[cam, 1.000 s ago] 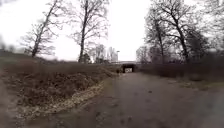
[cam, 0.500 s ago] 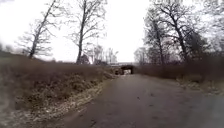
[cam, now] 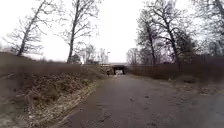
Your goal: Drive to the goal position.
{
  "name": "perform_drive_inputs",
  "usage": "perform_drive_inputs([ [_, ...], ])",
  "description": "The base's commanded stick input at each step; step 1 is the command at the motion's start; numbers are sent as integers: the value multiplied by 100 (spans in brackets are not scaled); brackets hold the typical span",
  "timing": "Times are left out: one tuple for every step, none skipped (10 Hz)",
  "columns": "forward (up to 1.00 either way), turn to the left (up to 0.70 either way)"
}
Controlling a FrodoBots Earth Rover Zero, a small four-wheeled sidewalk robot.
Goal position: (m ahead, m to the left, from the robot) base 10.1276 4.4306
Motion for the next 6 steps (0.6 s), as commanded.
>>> perform_drive_inputs([
  [45, -27],
  [45, -25],
  [45, -7],
  [45, 0],
  [45, 0],
  [45, 0],
])
